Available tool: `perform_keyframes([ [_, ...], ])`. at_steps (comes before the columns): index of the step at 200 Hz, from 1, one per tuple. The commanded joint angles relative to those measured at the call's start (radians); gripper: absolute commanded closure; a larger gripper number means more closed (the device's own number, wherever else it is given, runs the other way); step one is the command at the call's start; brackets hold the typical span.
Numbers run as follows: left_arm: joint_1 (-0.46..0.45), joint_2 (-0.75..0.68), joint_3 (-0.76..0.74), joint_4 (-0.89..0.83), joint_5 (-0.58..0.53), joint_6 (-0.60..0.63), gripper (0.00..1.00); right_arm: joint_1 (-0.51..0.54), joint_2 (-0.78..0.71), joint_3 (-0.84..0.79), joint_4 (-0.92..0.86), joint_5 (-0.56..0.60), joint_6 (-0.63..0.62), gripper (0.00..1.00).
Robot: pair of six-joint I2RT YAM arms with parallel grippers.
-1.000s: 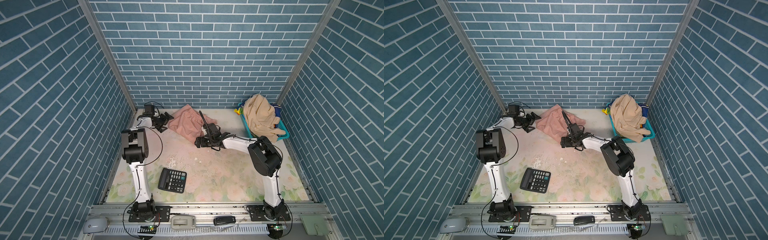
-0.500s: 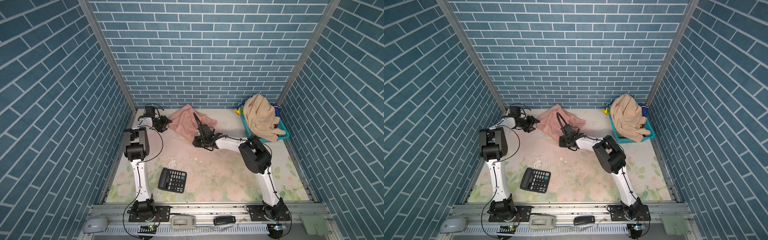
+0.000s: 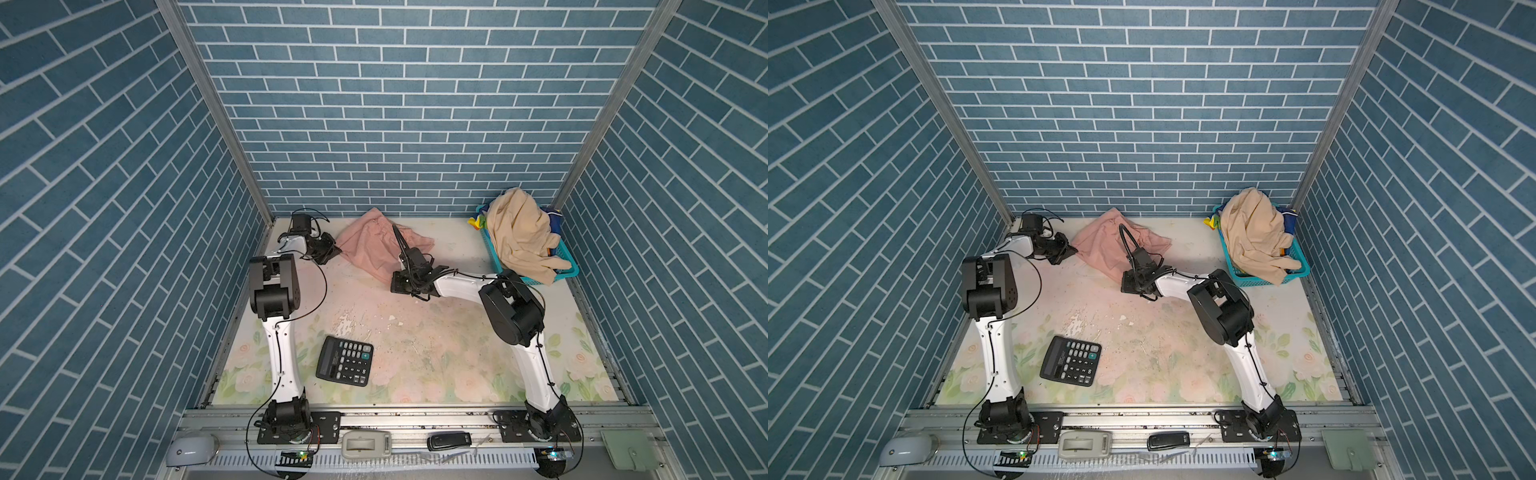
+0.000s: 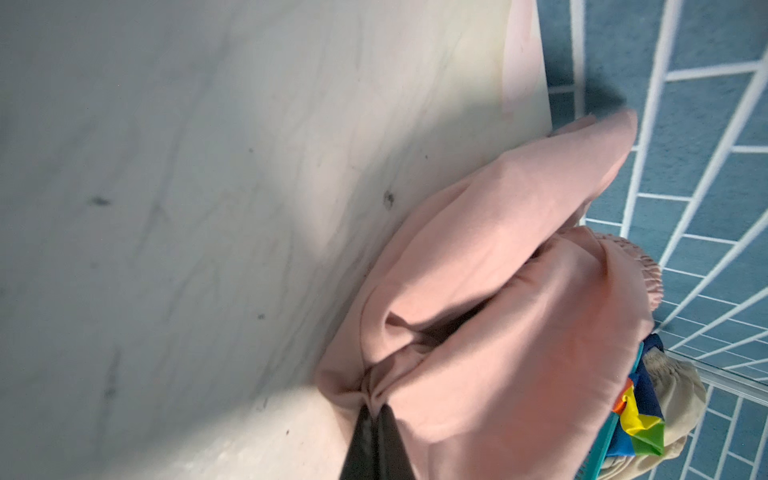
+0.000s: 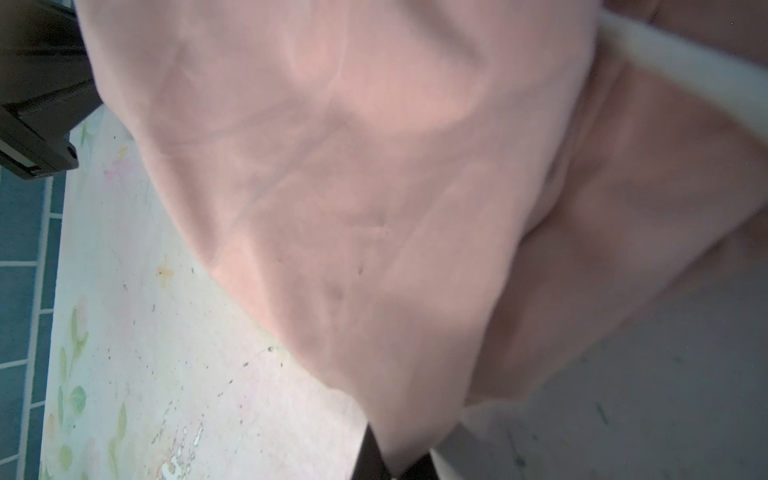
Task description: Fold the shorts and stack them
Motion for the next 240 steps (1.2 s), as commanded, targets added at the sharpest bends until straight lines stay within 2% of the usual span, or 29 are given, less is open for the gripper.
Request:
perform_keyframes([
  [1, 0.009, 0.018, 0.035, -0.049, -0.016, 0.055, 1.0, -0.024, -0.051, -0.057, -0.057, 0.027, -0.016, 1.0],
  [58, 0.045, -0.059, -0.015, -0.113, -0.066, 0.152, 1.0, -0.061, -0.169, -0.222, -0.017, 0.013, -0.039, 1.0],
  [92, 0.059, -0.117, -0.094, -0.079, -0.067, 0.15, 1.0, -0.06, -0.187, -0.261, -0.012, -0.026, -0.042, 1.0],
  [123, 0.059, -0.154, -0.107, -0.08, -0.047, 0.161, 1.0, -0.044, -0.211, -0.291, -0.001, -0.073, -0.049, 1.0],
  [128, 0.06, -0.162, -0.108, -0.086, -0.049, 0.164, 1.0, -0.04, -0.218, -0.292, -0.007, -0.077, -0.054, 0.97],
  [141, 0.06, -0.185, -0.104, -0.109, -0.068, 0.176, 0.79, -0.029, -0.243, -0.297, -0.019, -0.08, -0.067, 0.86],
  [154, 0.06, -0.205, -0.09, -0.142, -0.09, 0.198, 0.77, -0.022, -0.278, -0.31, -0.033, -0.074, -0.082, 0.75],
  [160, 0.059, -0.213, -0.079, -0.164, -0.1, 0.208, 0.72, -0.022, -0.296, -0.315, -0.041, -0.074, -0.087, 0.69],
  [170, 0.06, -0.222, -0.054, -0.206, -0.128, 0.225, 0.57, -0.022, -0.33, -0.318, -0.065, -0.067, -0.102, 0.58],
  [181, 0.059, -0.234, -0.029, -0.248, -0.158, 0.242, 0.45, -0.026, -0.368, -0.314, -0.097, -0.042, -0.129, 0.46],
  [190, 0.059, -0.249, -0.018, -0.264, -0.173, 0.24, 0.3, -0.037, -0.393, -0.302, -0.12, -0.023, -0.145, 0.37],
  [204, 0.049, -0.282, -0.037, -0.218, -0.124, 0.19, 0.14, -0.067, -0.409, -0.272, -0.126, -0.041, -0.15, 0.24],
  [211, 0.032, -0.299, -0.057, -0.172, -0.083, 0.148, 0.02, -0.079, -0.405, -0.249, -0.124, -0.062, -0.15, 0.2],
  [226, -0.009, -0.323, -0.104, -0.046, 0.013, 0.036, 0.0, -0.102, -0.366, -0.176, -0.118, -0.125, -0.153, 0.11],
  [240, -0.049, -0.34, -0.143, 0.048, 0.055, -0.043, 0.0, -0.114, -0.315, -0.104, -0.13, -0.158, -0.153, 0.07],
])
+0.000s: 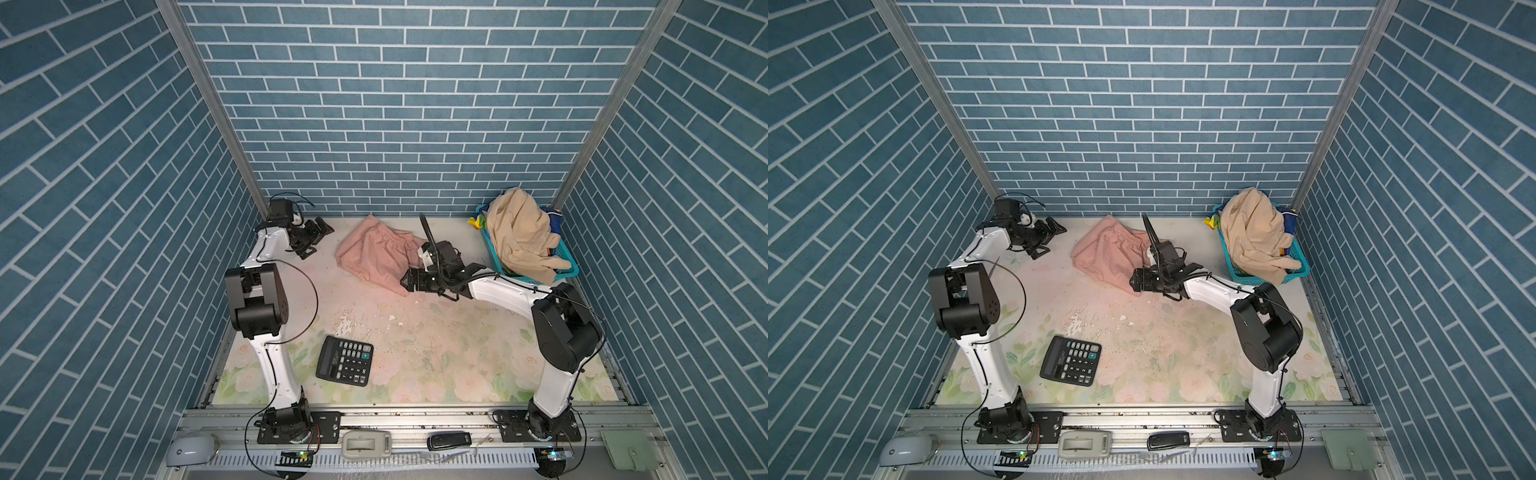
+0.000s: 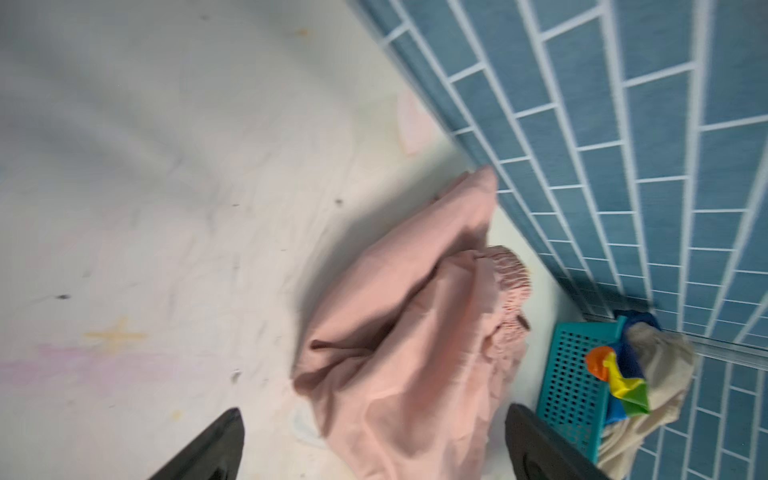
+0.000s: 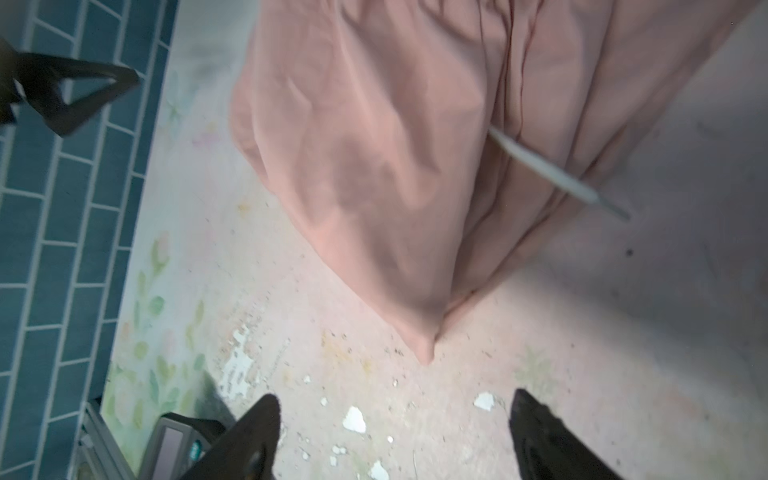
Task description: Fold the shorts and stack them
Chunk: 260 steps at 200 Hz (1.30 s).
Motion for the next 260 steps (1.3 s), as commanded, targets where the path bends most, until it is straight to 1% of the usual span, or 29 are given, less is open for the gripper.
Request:
perform_keyframes([
  [1, -0.079, -0.037, -0.062, 0.165, 0.116, -0.151, 0.0, -0.03, 0.057, 0.108, -0.027, -0.065, -0.022, 0.07],
  [12, -0.099, -0.053, -0.092, 0.203, 0.124, -0.185, 0.01, -0.038, 0.088, 0.151, -0.043, -0.069, -0.028, 0.05],
  [20, -0.108, -0.067, -0.123, 0.219, 0.119, -0.198, 0.0, -0.048, 0.102, 0.167, -0.049, -0.072, -0.024, 0.02],
  [28, -0.115, -0.083, -0.16, 0.237, 0.12, -0.215, 0.0, -0.061, 0.107, 0.171, -0.044, -0.078, -0.012, 0.01],
  [48, -0.125, -0.135, -0.305, 0.324, 0.144, -0.273, 0.0, -0.089, 0.105, 0.15, -0.027, -0.092, 0.007, 0.02],
  [73, -0.133, -0.204, -0.521, 0.533, 0.16, -0.422, 0.0, -0.117, 0.086, 0.103, 0.002, -0.095, 0.022, 0.02],
  [94, -0.158, -0.223, -0.595, 0.564, 0.138, -0.44, 0.0, -0.13, 0.064, 0.064, 0.027, -0.098, 0.034, 0.01],
  [109, -0.172, -0.211, -0.602, 0.552, 0.134, -0.439, 0.0, -0.137, 0.045, 0.04, 0.035, -0.095, 0.034, 0.02],
  [141, -0.19, -0.185, -0.613, 0.541, 0.083, -0.433, 0.01, -0.155, -0.005, -0.018, 0.057, -0.092, 0.037, 0.01],
  [159, -0.203, -0.151, -0.591, 0.54, 0.069, -0.433, 0.06, -0.165, -0.033, -0.047, 0.069, -0.089, 0.04, 0.01],
  [177, -0.218, -0.117, -0.555, 0.514, 0.045, -0.412, 0.15, -0.175, -0.059, -0.072, 0.076, -0.087, 0.04, 0.01],
  [190, -0.229, -0.093, -0.528, 0.488, 0.033, -0.396, 0.2, -0.184, -0.078, -0.086, 0.079, -0.083, 0.04, 0.02],
  [207, -0.244, -0.065, -0.495, 0.452, 0.017, -0.371, 0.24, -0.194, -0.097, -0.103, 0.084, -0.078, 0.039, 0.02],
  [231, -0.268, -0.026, -0.447, 0.367, -0.011, -0.315, 0.23, -0.208, -0.123, -0.122, 0.092, -0.076, 0.039, 0.02],
  [260, -0.277, -0.008, -0.441, 0.335, -0.02, -0.303, 0.15, -0.218, -0.141, -0.145, 0.1, -0.078, 0.04, 0.02],
])
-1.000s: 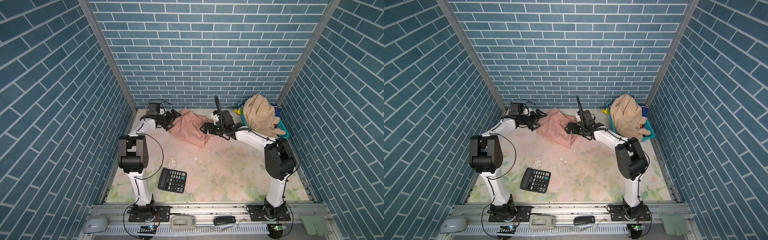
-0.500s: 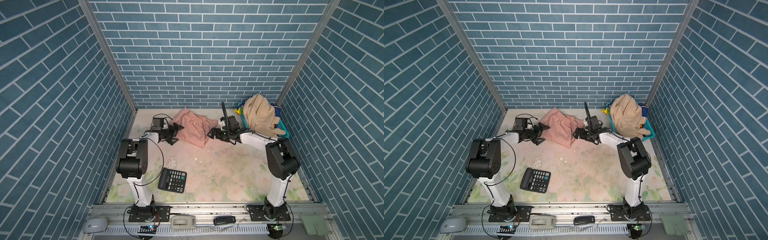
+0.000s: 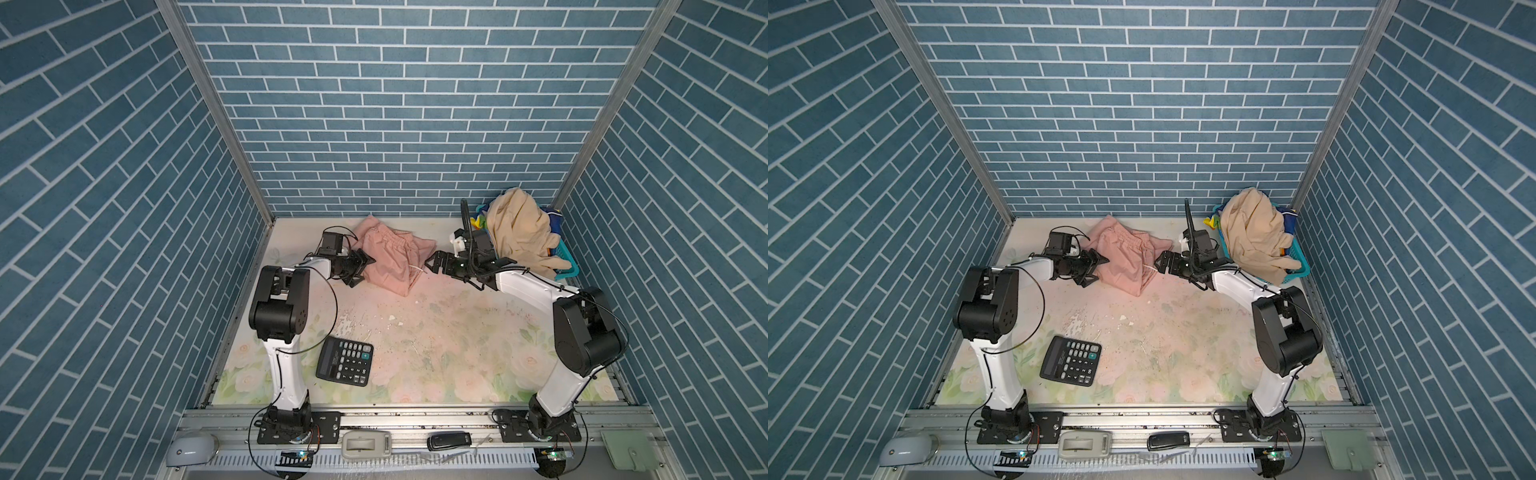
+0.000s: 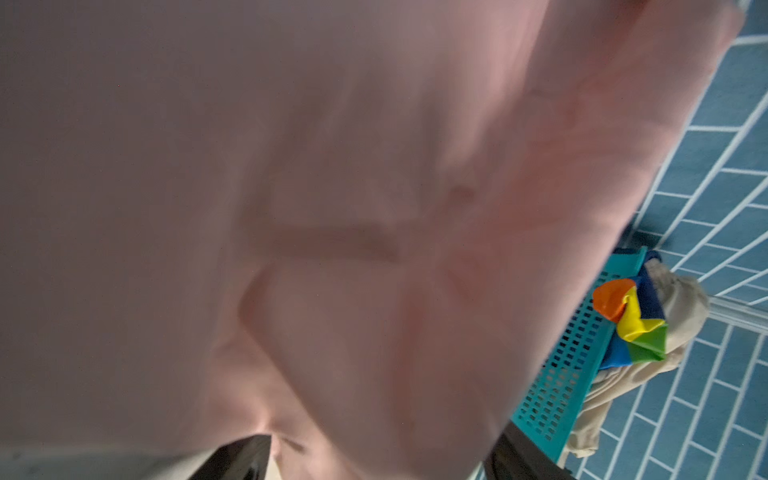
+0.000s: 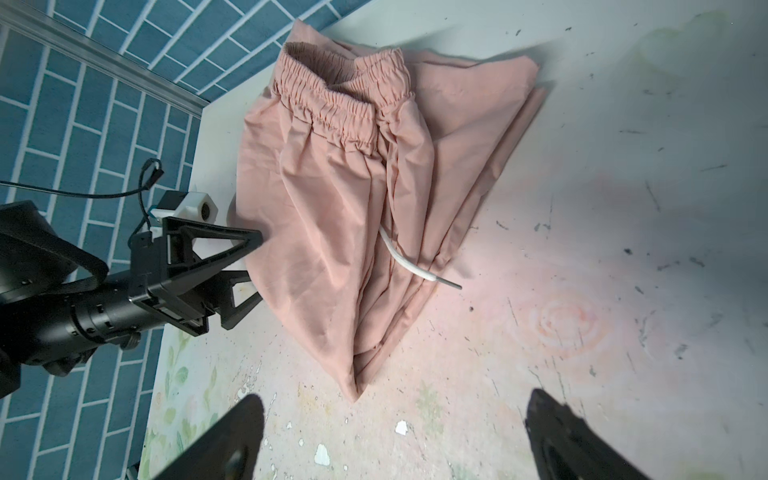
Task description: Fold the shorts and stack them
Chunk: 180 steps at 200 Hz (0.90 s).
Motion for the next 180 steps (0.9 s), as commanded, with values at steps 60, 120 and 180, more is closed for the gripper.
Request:
perform_keyframes([
  [60, -0.011, -0.109, -0.072, -0.09, -0.043, 0.035, 0.14, -0.019, -0.069, -0.08, 0.043, -0.004, 0.029, 0.02],
  [120, -0.047, -0.085, -0.18, 0.082, -0.031, -0.078, 0.22, -0.022, -0.069, -0.101, 0.079, -0.014, 0.054, 0.01],
  [180, -0.052, 0.041, -0.1, 0.125, -0.084, -0.092, 0.32, -0.024, -0.11, -0.136, 0.085, -0.003, 0.057, 0.02],
])
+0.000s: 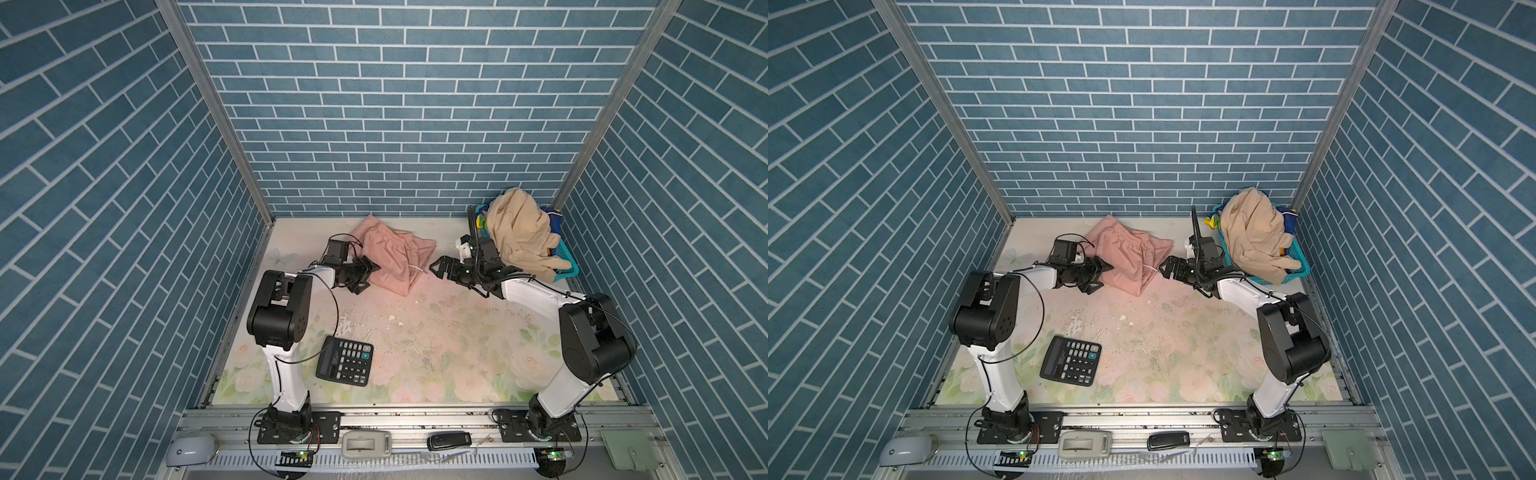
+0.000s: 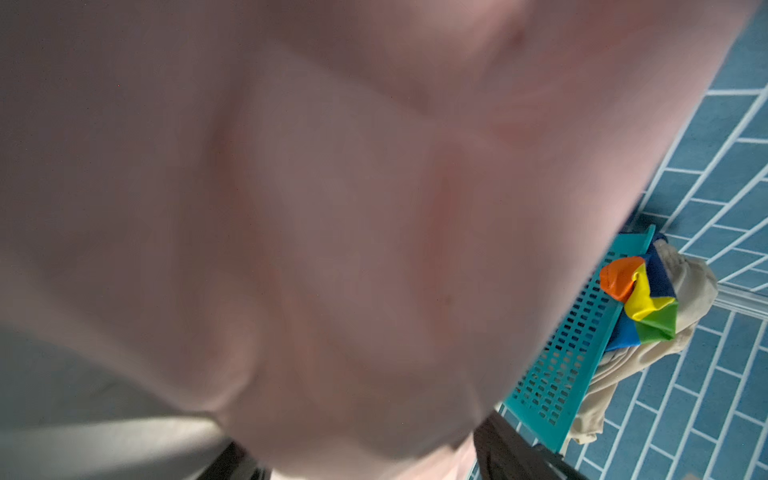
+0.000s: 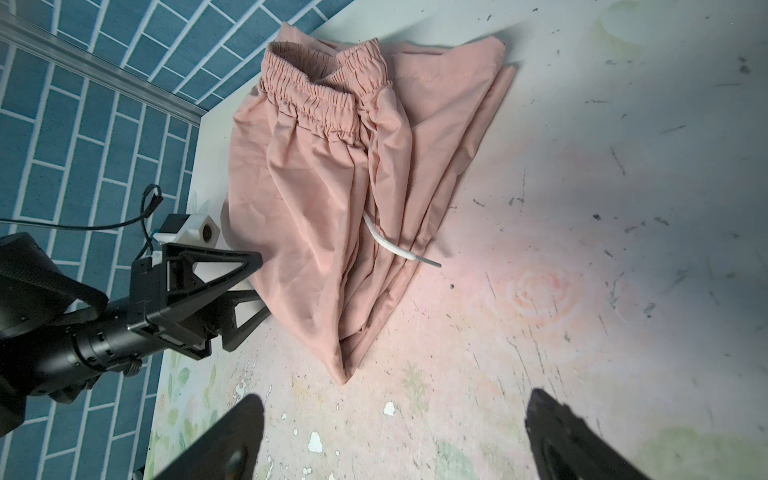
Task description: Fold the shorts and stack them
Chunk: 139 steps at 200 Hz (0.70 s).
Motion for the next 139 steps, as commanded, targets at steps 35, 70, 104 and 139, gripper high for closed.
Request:
perform_keyframes([
  [35, -0.005, 0.145, 0.077, -0.023, -0.105, 0.018, 0.43, -0.01, -0.079, -0.042, 0.017, 0.009, 0.019, 0.02],
  [70, -0.005, 0.199, 0.143, -0.067, -0.099, 0.072, 0.56, -0.013, -0.088, -0.052, 0.021, 0.005, 0.017, 0.02],
  [104, 0.009, 0.18, 0.248, -0.288, -0.131, 0.252, 0.88, -0.019, -0.106, -0.064, 0.01, 0.006, 0.009, 0.02],
  [139, 0.044, 0.171, 0.413, -0.614, -0.198, 0.514, 1.0, -0.021, -0.13, -0.074, 0.0, 0.014, -0.006, 0.02],
])
